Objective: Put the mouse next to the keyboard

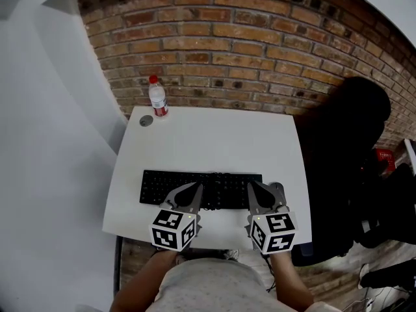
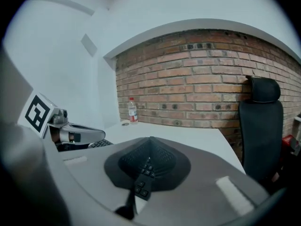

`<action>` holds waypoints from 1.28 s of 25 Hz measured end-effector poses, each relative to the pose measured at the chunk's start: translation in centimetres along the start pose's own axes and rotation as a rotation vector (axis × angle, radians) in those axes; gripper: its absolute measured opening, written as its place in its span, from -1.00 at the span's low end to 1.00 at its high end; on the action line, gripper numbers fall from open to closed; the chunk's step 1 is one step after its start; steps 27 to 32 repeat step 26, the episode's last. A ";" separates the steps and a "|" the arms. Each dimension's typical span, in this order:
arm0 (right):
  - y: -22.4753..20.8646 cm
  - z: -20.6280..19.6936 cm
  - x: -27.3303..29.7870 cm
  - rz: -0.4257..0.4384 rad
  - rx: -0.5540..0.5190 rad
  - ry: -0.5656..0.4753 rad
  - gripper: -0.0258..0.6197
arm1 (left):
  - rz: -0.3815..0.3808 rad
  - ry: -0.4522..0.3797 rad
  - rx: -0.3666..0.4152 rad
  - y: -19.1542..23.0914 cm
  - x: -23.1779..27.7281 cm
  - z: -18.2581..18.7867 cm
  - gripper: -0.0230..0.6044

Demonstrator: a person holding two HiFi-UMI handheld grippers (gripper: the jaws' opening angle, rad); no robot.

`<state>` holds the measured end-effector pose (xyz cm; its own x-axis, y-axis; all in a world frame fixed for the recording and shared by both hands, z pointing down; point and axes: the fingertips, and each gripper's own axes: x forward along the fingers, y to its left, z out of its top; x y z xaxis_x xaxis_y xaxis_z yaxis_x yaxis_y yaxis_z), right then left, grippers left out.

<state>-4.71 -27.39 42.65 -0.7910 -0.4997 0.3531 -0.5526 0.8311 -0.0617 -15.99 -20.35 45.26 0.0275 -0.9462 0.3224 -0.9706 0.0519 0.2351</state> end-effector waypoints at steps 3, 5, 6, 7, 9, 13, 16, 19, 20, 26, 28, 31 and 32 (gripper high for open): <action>0.6 0.3 -0.2 0.005 -0.022 -0.015 -0.90 | 0.001 -0.002 -0.003 0.2 -0.3 0.0 -0.95; 0.8 0.5 -0.3 0.004 -0.026 -0.024 -0.90 | 0.000 -0.006 -0.006 0.2 -0.4 0.1 -0.95; 0.9 0.5 -0.3 0.005 -0.024 -0.028 -0.90 | 0.000 -0.007 -0.006 0.1 -0.4 0.2 -0.95; 0.9 0.6 -0.3 0.006 -0.022 -0.030 -0.90 | -0.001 -0.007 -0.006 0.1 -0.4 0.2 -0.95; 1.0 0.5 -0.4 0.007 -0.020 -0.031 -0.90 | 0.000 -0.006 -0.008 0.1 -0.3 0.2 -0.95; 0.8 0.3 -0.4 0.006 -0.016 -0.027 -0.90 | 0.000 -0.005 -0.010 0.2 -0.3 0.0 -0.95; 0.8 0.1 -0.3 0.005 -0.013 -0.022 -0.90 | 0.003 -0.002 -0.013 0.3 -0.3 -0.1 -0.95; 0.8 0.1 -0.3 0.010 -0.010 -0.023 -0.90 | 0.007 -0.001 -0.016 0.3 -0.2 -0.1 -0.95; 0.9 0.1 -0.3 0.012 -0.007 -0.024 -0.90 | 0.008 -0.001 -0.017 0.3 -0.2 -0.2 -0.95; 1.1 -0.1 -0.1 0.020 0.001 -0.028 -0.90 | 0.007 0.004 -0.020 0.5 -0.1 -0.4 -0.95; 1.1 -0.1 -0.1 0.020 0.001 -0.028 -0.90 | 0.007 0.004 -0.020 0.5 -0.1 -0.4 -0.95; 1.1 -0.1 -0.1 0.020 0.001 -0.028 -0.90 | 0.007 0.004 -0.020 0.5 -0.1 -0.4 -0.95; 1.1 -0.1 -0.1 0.020 0.001 -0.028 -0.90 | 0.007 0.004 -0.020 0.5 -0.1 -0.4 -0.95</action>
